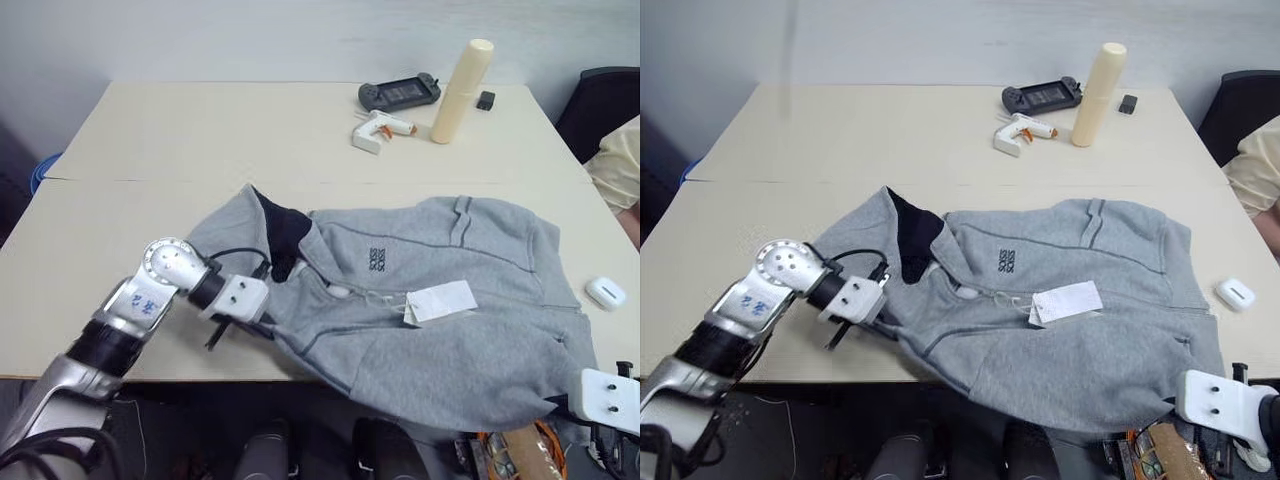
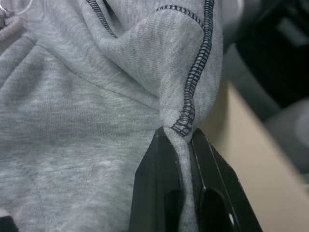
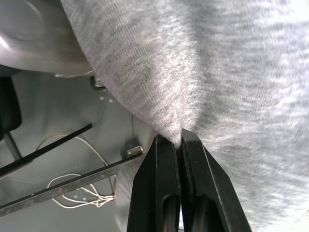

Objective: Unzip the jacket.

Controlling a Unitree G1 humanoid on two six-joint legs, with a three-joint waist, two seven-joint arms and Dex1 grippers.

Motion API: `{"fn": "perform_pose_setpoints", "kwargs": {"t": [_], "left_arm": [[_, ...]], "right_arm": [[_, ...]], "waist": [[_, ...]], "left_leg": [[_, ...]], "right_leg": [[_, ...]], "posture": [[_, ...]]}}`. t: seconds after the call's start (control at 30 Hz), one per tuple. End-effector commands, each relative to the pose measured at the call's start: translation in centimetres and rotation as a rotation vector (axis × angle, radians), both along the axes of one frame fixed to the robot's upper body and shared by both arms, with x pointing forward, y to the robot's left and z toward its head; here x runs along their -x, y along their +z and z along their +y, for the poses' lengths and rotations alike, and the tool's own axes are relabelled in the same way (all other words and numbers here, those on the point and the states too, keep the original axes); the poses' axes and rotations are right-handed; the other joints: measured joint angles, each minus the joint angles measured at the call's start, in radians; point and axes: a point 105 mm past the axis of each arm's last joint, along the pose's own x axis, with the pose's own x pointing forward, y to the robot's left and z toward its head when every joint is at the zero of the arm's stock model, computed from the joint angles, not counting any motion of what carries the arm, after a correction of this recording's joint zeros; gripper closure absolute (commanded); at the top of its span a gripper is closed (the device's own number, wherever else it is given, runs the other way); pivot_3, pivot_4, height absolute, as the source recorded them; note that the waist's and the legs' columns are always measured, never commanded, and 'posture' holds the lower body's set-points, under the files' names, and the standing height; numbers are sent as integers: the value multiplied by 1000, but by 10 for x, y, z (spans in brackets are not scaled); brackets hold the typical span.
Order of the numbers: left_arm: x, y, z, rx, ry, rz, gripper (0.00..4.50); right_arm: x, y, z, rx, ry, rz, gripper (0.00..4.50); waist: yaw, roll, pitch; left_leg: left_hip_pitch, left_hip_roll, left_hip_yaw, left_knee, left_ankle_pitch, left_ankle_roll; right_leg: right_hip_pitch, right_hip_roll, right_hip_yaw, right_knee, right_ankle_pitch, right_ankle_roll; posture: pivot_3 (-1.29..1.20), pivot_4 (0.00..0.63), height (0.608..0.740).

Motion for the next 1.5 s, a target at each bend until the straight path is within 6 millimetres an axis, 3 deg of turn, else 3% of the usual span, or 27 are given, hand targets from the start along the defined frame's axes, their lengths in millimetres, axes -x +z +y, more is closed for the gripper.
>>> {"fn": "perform_pose_setpoints", "kwargs": {"t": [0.03, 0.2, 0.27, 0.33, 0.5, 0.57, 0.63, 0.7, 0.77, 0.87, 0.97, 1.2, 1.5], "left_arm": [[4, -2, 1, -34, 25, -43, 4467], [-6, -11, -6, 13, 129, -68, 4467], [-10, -13, -8, 22, 155, -78, 4500], [-10, -13, -8, 39, 176, -49, 3963], [2, -12, 8, 34, 204, 44, 2562], [5, -3, 16, 45, 215, 78, 1962], [4, 21, 21, 110, 233, 148, 1246], [3, 39, 22, 167, 238, 195, 740], [0, 55, 20, 207, 224, 219, 110], [-3, 77, 8, 286, 171, 253, 51], [-11, 92, -13, 332, 127, 238, 51], [-27, 82, -57, 314, 20, 152, 51], [-35, 85, -71, 327, -16, 131, 51]], "right_arm": [[4, 3, 0, 4, 4, -21, 4500], [5, -1, 6, -28, -54, -50, 4500], [7, -3, 7, -31, -65, -48, 4032], [12, -3, 11, -32, -64, -33, 3549], [21, 8, 22, -52, -75, -48, 1862], [19, 17, 27, -77, -100, -85, 1202], [17, 29, 38, -146, -109, -112, 440], [15, 38, 49, -194, -96, -125, 0], [7, 50, 66, -269, -63, -163, 0], [-10, 66, 99, -404, -3, -232, 0], [-35, 68, 115, -427, -7, -308, 0], [-73, 35, 128, -241, 26, -461, 0], [-91, 20, 128, -171, 10, -625, 0]], "waist": [[5, 0, 0], [15, 0, 0], [16, 0, 0], [16, 0, 0], [13, 0, 0], [10, 0, 0], [11, 0, 0], [12, 0, 0], [17, 0, 0], [14, -1, -1], [13, -1, -1], [13, -2, -1], [12, -2, -1]], "left_leg": [[0, 0, 0, 0, -1, 0], [0, 0, 1, 0, -1, -1], [0, 0, 2, 0, -1, -1], [0, 0, 2, 0, -1, -1], [1, 0, 2, -1, -2, -1], [1, 1, 2, -1, -2, -2], [1, 2, 2, -1, -3, -3], [1, 2, 2, -1, -3, -3], [1, 2, 1, -1, -3, -3], [1, 1, 1, -1, -3, -3], [0, 1, 1, 0, -3, -3], [-3, -2, 4, 0, 0, -1], [-4, -2, 5, 1, 1, -1]], "right_leg": [[0, 0, 0, 0, 0, 0], [-2, 0, 2, 1, 0, 0], [-2, -1, 3, 1, 0, -1], [-2, -1, 3, 1, 0, -1], [-2, -1, 3, 2, -1, -1], [-3, 0, 4, 2, -1, -2], [-3, 0, 4, 3, -2, -3], [-4, 0, 4, 3, -2, -3], [-3, 0, 4, 3, -2, -3], [-3, -1, 4, 3, -2, -3], [-4, 0, 4, 4, -2, -3], [-6, 5, 4, 6, -3, -2], [-7, 6, 4, 7, -3, 0]], "posture": [[0, 150, 740], [0, 150, 740], [0, 150, 740], [0, 150, 740], [0, 150, 740], [0, 150, 740], [0, 150, 740], [0, 150, 740], [0, 150, 740], [0, 150, 740], [0, 150, 740], [0, 150, 740], [0, 150, 740]]}}
